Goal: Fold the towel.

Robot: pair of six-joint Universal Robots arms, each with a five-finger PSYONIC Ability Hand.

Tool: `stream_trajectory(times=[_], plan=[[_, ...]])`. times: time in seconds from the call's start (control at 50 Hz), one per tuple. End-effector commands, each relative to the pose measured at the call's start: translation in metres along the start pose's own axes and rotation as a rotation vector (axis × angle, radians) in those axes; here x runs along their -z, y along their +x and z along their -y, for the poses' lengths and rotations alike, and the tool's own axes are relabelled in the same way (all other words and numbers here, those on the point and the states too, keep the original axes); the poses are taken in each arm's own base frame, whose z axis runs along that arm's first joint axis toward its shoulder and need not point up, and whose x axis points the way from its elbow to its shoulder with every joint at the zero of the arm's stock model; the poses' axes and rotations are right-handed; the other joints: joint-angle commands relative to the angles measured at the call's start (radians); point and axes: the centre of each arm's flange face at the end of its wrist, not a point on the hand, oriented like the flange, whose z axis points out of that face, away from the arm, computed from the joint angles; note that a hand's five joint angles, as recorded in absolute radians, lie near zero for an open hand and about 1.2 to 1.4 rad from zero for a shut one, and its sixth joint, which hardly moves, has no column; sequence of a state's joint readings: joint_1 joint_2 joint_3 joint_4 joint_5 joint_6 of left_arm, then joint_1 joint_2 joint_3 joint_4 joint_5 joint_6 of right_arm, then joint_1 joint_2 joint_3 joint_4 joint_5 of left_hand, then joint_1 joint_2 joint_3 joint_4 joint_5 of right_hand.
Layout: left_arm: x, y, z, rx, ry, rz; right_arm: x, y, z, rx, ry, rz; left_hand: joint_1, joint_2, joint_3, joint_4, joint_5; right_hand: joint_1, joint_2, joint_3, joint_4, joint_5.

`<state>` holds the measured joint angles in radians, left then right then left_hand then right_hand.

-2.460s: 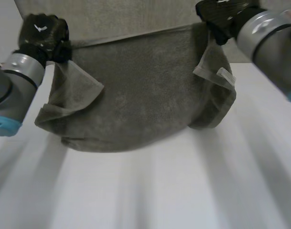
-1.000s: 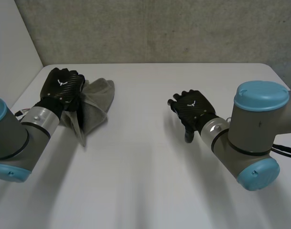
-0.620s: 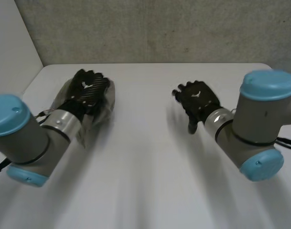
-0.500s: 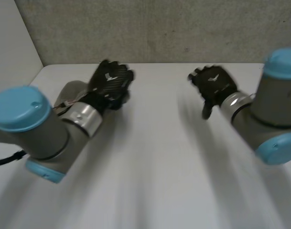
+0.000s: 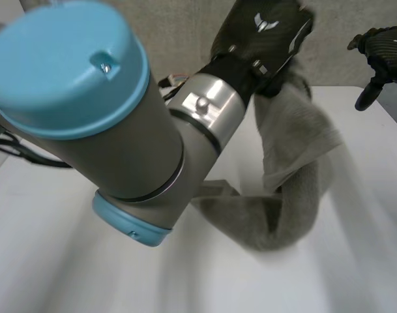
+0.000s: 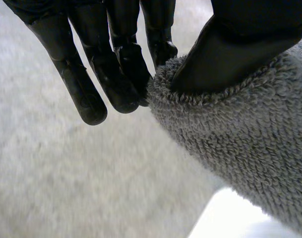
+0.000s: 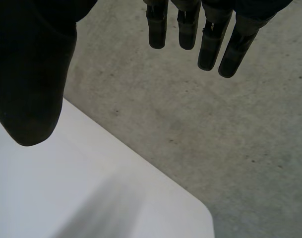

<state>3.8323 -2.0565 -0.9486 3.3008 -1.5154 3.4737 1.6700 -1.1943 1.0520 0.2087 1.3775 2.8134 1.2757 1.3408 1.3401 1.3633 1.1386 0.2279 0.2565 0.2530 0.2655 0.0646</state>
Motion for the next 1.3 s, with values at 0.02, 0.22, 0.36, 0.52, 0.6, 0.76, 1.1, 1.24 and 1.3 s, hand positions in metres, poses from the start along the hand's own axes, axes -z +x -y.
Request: stream_trajectory(times=[0.02,0.22,0.36,0.52,0.6,0.76,1.1,1.24,1.3], plan=[[0.031,-0.053,-0.081,-0.025,-0.27,0.106,0.003,-0.013,-0.012,-0.002,-0.036,0.048,0.121,0.056,0.056,0.033,0.083,-0.053,-0.082,-0.078,-0.091,-0.065],[0.085,-0.082,-0.133,-0.014,-0.429,0.151,0.017,-0.059,-0.012,0.012,-0.043,0.174,0.121,0.056,0.056,0.033,0.083,-0.053,-0.082,-0.078,-0.091,-0.065],[0.11,-0.107,-0.145,-0.02,-0.427,0.204,0.039,-0.093,-0.019,0.051,-0.111,0.303,0.121,0.056,0.056,0.033,0.083,-0.053,-0.082,-0.078,-0.091,-0.065],[0.125,-0.108,-0.149,-0.016,-0.426,0.217,0.064,-0.128,-0.048,0.061,-0.22,0.455,0.121,0.056,0.056,0.033,0.083,-0.046,-0.075,-0.071,-0.084,-0.057],[0.129,-0.105,-0.15,-0.02,-0.413,0.22,0.067,-0.133,-0.062,0.058,-0.262,0.474,0.121,0.056,0.056,0.033,0.083,0.007,-0.022,-0.018,-0.031,-0.004],[0.131,-0.105,-0.144,-0.044,-0.352,0.237,0.071,-0.14,-0.097,0.038,-0.373,0.507,0.121,0.056,0.056,0.033,0.083,0.2,0.172,0.175,0.163,0.189],[0.133,-0.114,-0.149,-0.046,-0.366,0.265,0.068,-0.145,-0.126,0.028,-0.393,0.495,0.121,0.056,0.056,0.033,0.083,0.59,0.562,0.565,0.553,0.579],[0.133,-0.115,-0.15,-0.046,-0.368,0.266,0.068,-0.145,-0.125,0.026,-0.389,0.496,0.121,0.056,0.056,0.033,0.083,0.914,0.885,0.889,0.876,0.903],[0.133,-0.116,-0.15,-0.048,-0.366,0.271,0.069,-0.145,-0.124,0.023,-0.387,0.498,0.121,0.056,0.056,0.033,0.083,0.993,0.965,0.968,0.956,0.982]])
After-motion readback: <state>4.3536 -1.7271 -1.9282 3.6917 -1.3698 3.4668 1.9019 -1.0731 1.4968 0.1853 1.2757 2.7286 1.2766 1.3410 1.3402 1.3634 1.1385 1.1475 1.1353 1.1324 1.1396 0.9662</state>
